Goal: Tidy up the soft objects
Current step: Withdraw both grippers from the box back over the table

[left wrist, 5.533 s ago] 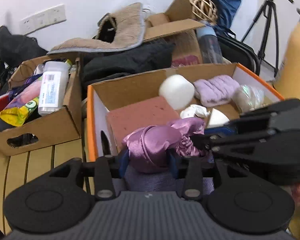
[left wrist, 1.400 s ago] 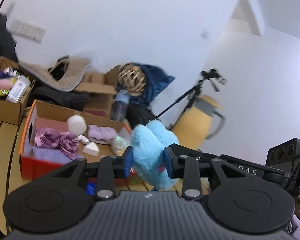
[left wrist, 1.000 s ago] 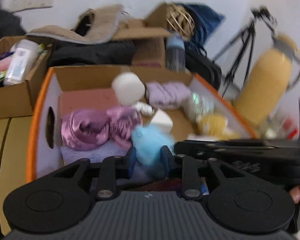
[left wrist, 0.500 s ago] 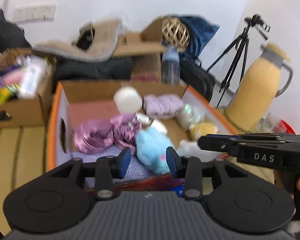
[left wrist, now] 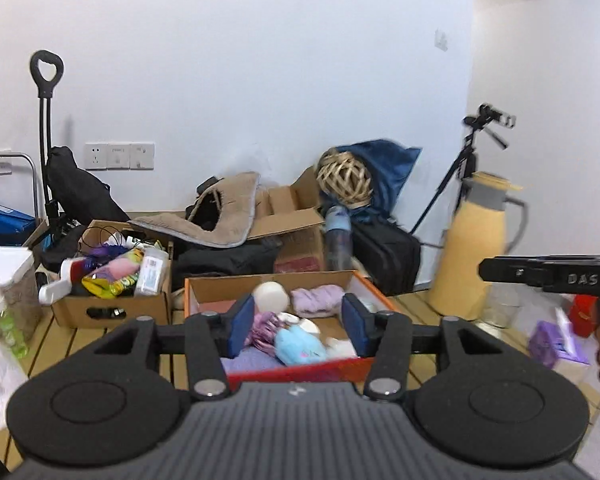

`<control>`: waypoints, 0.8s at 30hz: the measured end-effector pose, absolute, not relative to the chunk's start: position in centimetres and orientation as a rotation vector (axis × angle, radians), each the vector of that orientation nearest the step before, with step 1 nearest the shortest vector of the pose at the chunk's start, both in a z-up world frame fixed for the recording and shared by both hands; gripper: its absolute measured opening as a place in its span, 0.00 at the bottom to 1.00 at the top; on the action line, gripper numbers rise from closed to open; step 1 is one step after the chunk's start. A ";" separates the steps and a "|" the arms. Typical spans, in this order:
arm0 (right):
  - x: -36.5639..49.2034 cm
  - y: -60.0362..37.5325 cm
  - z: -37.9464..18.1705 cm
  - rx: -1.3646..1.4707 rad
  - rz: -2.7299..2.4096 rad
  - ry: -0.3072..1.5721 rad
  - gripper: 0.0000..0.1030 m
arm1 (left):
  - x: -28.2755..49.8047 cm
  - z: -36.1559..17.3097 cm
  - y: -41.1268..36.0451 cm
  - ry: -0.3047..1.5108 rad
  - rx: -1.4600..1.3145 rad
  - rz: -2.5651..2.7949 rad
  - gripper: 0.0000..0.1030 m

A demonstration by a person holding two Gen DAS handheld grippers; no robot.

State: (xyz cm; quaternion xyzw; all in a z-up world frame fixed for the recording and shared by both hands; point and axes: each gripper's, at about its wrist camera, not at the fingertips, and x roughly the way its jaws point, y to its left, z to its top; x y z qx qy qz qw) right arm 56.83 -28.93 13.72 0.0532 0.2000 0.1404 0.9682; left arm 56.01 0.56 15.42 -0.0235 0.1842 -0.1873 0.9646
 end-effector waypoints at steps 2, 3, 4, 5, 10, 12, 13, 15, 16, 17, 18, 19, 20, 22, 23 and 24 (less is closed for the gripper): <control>54.0 -28.8 13.7 0.063 0.273 0.380 0.42 | 52.5 15.2 0.9 0.343 -0.049 -0.379 0.56; 52.5 -28.7 13.5 0.043 0.267 0.368 0.43 | 50.5 14.9 1.1 0.326 -0.053 -0.374 0.62; 51.1 -28.5 13.2 0.025 0.262 0.359 0.47 | 48.9 14.7 1.3 0.315 -0.056 -0.368 0.69; 49.4 -28.4 12.9 0.005 0.264 0.349 0.53 | 47.0 14.4 1.5 0.300 -0.058 -0.368 0.71; 41.6 -27.5 10.0 -0.028 0.303 0.339 0.66 | 39.0 11.4 3.1 0.268 -0.094 -0.345 0.78; 38.5 -27.3 8.6 -0.026 0.318 0.348 0.72 | 36.3 9.7 3.8 0.288 -0.112 -0.318 0.78; 37.2 -27.1 8.0 -0.035 0.326 0.357 0.72 | 34.9 8.8 4.0 0.296 -0.114 -0.302 0.79; 34.7 -27.3 6.8 -0.015 0.329 0.369 0.74 | 32.9 7.5 4.4 0.313 -0.120 -0.285 0.80; 33.8 -27.5 6.3 0.002 0.340 0.380 0.76 | 32.3 7.1 4.7 0.326 -0.127 -0.287 0.80; 33.3 -27.5 6.1 0.014 0.347 0.385 0.78 | 32.1 7.0 4.8 0.338 -0.131 -0.296 0.80; 33.0 -27.5 6.0 0.014 0.347 0.390 0.78 | 32.1 6.9 4.7 0.342 -0.124 -0.303 0.81; 33.0 -27.4 6.0 0.004 0.340 0.388 0.78 | 32.2 7.0 4.5 0.338 -0.115 -0.297 0.81; 33.1 -27.4 5.9 0.004 0.331 0.383 0.78 | 32.5 7.1 4.4 0.335 -0.113 -0.291 0.81; 33.4 -27.5 5.6 0.030 0.324 0.379 0.78 | 33.2 7.0 4.2 0.336 -0.121 -0.296 0.81; 33.8 -27.5 5.3 0.044 0.326 0.380 0.78 | 33.7 6.8 4.1 0.339 -0.126 -0.297 0.81; 34.3 -27.4 4.8 0.054 0.331 0.386 0.78 | 34.2 6.6 4.0 0.346 -0.129 -0.299 0.81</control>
